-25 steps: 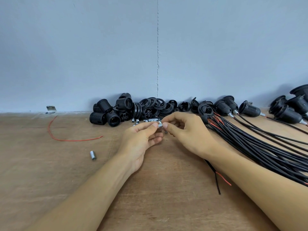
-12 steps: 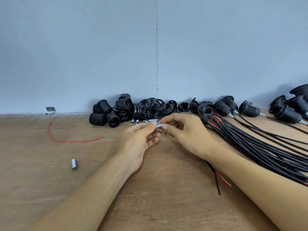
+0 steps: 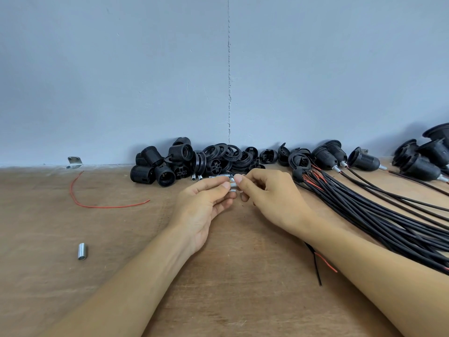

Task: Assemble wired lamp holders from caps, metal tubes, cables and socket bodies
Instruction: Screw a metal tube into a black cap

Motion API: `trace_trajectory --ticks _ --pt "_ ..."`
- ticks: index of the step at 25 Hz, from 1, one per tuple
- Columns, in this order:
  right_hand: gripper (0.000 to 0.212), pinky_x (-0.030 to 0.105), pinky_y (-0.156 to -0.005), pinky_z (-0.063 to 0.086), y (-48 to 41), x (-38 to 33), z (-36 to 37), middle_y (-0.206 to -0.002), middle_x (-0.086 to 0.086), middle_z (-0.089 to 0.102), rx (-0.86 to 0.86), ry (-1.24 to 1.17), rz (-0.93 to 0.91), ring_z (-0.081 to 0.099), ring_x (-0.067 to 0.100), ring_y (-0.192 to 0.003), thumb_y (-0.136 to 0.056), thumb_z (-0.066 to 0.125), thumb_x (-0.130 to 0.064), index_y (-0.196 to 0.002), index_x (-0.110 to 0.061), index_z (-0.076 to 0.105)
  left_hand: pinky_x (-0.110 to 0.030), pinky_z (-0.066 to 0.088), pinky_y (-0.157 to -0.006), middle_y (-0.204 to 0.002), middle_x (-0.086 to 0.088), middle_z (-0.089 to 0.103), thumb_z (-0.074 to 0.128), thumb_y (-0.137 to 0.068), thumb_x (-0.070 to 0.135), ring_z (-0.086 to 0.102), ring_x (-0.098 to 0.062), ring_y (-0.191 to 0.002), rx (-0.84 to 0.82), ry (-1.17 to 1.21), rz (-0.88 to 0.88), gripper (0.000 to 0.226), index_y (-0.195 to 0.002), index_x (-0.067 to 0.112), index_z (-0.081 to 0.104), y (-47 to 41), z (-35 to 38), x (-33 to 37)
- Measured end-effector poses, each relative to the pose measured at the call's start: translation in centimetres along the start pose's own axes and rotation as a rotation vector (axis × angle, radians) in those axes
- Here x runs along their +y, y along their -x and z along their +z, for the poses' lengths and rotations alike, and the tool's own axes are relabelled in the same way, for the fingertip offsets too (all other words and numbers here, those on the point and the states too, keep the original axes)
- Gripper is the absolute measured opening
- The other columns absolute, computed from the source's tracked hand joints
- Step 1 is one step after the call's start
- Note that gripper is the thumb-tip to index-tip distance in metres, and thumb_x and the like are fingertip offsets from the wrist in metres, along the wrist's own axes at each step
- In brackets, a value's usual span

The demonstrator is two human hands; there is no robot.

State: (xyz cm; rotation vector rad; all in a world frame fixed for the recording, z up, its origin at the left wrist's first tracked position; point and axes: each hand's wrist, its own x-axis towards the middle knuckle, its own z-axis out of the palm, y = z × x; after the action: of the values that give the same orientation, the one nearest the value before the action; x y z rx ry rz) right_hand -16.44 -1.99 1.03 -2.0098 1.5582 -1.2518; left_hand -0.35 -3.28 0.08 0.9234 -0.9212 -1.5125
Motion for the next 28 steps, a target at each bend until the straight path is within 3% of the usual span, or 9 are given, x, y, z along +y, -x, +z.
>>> trace_trajectory --ticks 6,8,11,12,15,17,20,23,28 --pt "0.053 0.012 -0.058 0.038 -0.06 0.07 0.22 -0.061 -0.006 0.069 -0.026 0.029 0.047 0.057 0.000 -0.057 -0.102 0.045 -0.052 -0.071 -0.016 0.068 -0.021 0.059 -0.064 -0.084 -0.009 0.078 0.070 -0.088 -0.004 0.075 -0.014 -0.073 0.015 0.030 0.001 0.013 -0.095 0.005 0.075 0.11 0.13 0.16" --pt "0.040 0.012 -0.059 0.039 -0.09 0.14 0.02 -0.067 -0.007 0.071 -0.019 -0.023 0.045 0.056 -0.001 -0.058 -0.098 0.051 -0.055 -0.078 -0.024 0.067 -0.020 0.059 -0.064 -0.084 -0.009 0.078 0.070 -0.088 -0.004 0.076 -0.014 -0.074 0.028 0.039 0.007 0.012 -0.093 0.006 0.076 0.13 0.21 0.05" --pt "0.013 0.014 -0.061 0.043 -0.11 0.14 -0.10 -0.078 -0.009 0.069 -0.088 -0.061 0.014 0.053 0.000 -0.059 -0.090 0.070 -0.039 -0.096 -0.027 0.068 -0.020 0.059 -0.065 -0.085 -0.010 0.078 0.070 -0.088 -0.004 0.076 -0.015 -0.075 0.045 0.052 0.005 0.012 -0.094 0.005 0.074 0.01 0.20 -0.04" --pt "0.011 0.015 -0.063 0.044 -0.10 0.30 -0.08 -0.077 -0.009 0.070 -0.092 -0.024 0.001 0.054 0.000 -0.060 -0.092 0.069 -0.036 -0.093 -0.025 0.069 -0.020 0.059 -0.065 -0.084 -0.010 0.078 0.071 -0.087 -0.004 0.075 -0.014 -0.074 0.046 0.053 0.004 0.012 -0.095 0.005 0.074 -0.02 0.19 -0.03" --pt "0.043 0.015 -0.062 0.041 -0.13 0.42 0.05 -0.068 -0.005 0.071 -0.085 0.030 0.024 0.059 0.002 -0.061 -0.101 0.049 -0.049 -0.077 -0.020 0.070 -0.019 0.059 -0.064 -0.079 -0.007 0.077 0.071 -0.086 -0.005 0.073 -0.011 -0.069 0.050 0.050 0.002 0.012 -0.093 0.005 0.074 -0.10 0.16 -0.06" --pt "0.030 0.015 -0.060 0.040 -0.24 0.53 -0.13 -0.072 -0.007 0.070 -0.067 -0.019 0.028 0.057 0.001 -0.059 -0.097 0.056 -0.049 -0.087 -0.024 0.070 -0.019 0.059 -0.064 -0.079 -0.006 0.077 0.071 -0.087 -0.005 0.073 -0.010 -0.069 0.048 0.050 0.000 0.012 -0.093 0.005 0.074 -0.10 0.17 -0.09" --pt "0.005 0.018 -0.060 0.045 -0.29 0.45 -0.16 -0.077 -0.007 0.070 -0.086 -0.047 -0.016 0.056 0.004 -0.057 -0.092 0.070 -0.033 -0.092 -0.028 0.068 -0.019 0.059 -0.064 -0.080 -0.008 0.077 0.072 -0.086 -0.005 0.072 -0.010 -0.068 0.053 0.048 -0.006 0.011 -0.091 0.006 0.073 -0.17 0.18 -0.10" --pt "0.011 0.026 -0.070 0.052 -0.32 0.47 0.01 -0.071 -0.002 0.071 -0.100 0.037 -0.041 0.066 0.011 -0.067 -0.095 0.066 -0.031 -0.089 -0.023 0.069 -0.020 0.060 -0.066 -0.082 -0.010 0.076 0.072 -0.086 -0.004 0.071 -0.011 -0.068 0.054 0.053 -0.009 0.010 -0.089 0.005 0.073 -0.21 0.22 -0.07" --pt "0.016 0.010 -0.057 0.038 -0.45 0.59 -0.24 -0.069 -0.006 0.070 -0.096 -0.032 -0.036 0.055 -0.002 -0.053 -0.098 0.061 -0.030 -0.083 -0.025 0.067 -0.021 0.060 -0.068 -0.092 -0.012 0.078 0.072 -0.087 -0.001 0.073 -0.013 -0.074 -0.027 0.013 0.009 0.016 -0.101 0.006 0.076 0.00 -0.01 0.09"
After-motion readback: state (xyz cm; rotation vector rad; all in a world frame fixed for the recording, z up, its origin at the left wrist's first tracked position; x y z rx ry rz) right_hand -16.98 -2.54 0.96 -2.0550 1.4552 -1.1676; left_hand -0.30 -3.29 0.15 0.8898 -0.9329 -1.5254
